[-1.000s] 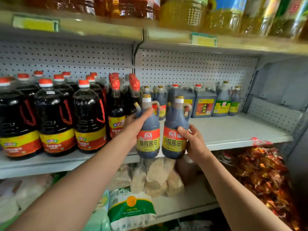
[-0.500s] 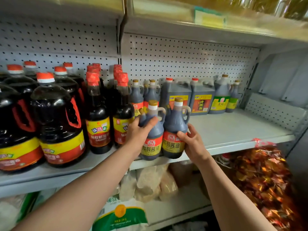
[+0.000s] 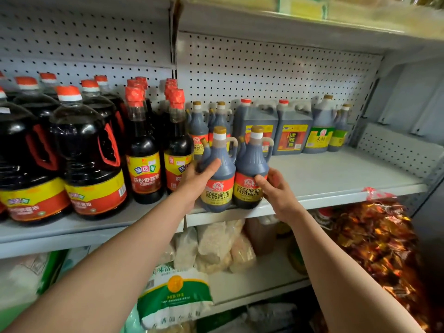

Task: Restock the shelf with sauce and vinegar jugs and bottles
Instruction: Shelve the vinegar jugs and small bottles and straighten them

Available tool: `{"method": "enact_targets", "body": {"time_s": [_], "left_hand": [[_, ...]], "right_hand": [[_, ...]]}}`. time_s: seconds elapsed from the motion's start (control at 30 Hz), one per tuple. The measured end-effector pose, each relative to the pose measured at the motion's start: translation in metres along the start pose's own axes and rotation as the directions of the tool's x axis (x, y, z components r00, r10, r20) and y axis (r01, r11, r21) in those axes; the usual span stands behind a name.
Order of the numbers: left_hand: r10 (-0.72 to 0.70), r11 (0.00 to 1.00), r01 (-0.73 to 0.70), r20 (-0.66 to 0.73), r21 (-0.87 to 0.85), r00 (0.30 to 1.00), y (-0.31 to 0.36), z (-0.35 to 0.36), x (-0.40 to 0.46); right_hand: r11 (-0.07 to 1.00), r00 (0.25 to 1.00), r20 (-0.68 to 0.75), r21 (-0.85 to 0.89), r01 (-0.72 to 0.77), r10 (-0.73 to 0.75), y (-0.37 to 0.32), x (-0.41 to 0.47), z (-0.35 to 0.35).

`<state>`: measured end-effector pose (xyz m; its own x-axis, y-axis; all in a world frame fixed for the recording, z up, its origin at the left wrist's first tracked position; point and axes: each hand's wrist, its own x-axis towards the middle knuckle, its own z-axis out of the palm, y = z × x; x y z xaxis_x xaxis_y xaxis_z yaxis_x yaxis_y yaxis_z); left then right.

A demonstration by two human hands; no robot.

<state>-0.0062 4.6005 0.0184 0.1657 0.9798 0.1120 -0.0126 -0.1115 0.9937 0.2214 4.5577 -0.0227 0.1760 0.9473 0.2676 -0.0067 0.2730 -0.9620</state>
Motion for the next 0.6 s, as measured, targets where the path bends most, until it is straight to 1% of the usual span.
{"method": "enact_targets", "body": {"time_s": [0.3,0.43,0.6], "left_hand": [[-0.001,1.000,0.000,0.069,0.004,0.998,0.002,-0.008,0.005],[0.009,0.998,-0.013,0.076,0.054,0.997,0.003,-0.012,0.010],[0.010,0.998,-0.014,0.060,0.067,0.998,0.000,-0.010,0.010]], "right_hand": [[0.999,0.999,0.016,0.035,-0.035,0.034,-0.004,0.001,0.000],[0.996,0.998,0.040,0.068,-0.053,0.050,-0.004,0.004,-0.001],[0.998,0.998,0.037,0.042,-0.055,0.053,-0.007,0.005,-0.001]]}}
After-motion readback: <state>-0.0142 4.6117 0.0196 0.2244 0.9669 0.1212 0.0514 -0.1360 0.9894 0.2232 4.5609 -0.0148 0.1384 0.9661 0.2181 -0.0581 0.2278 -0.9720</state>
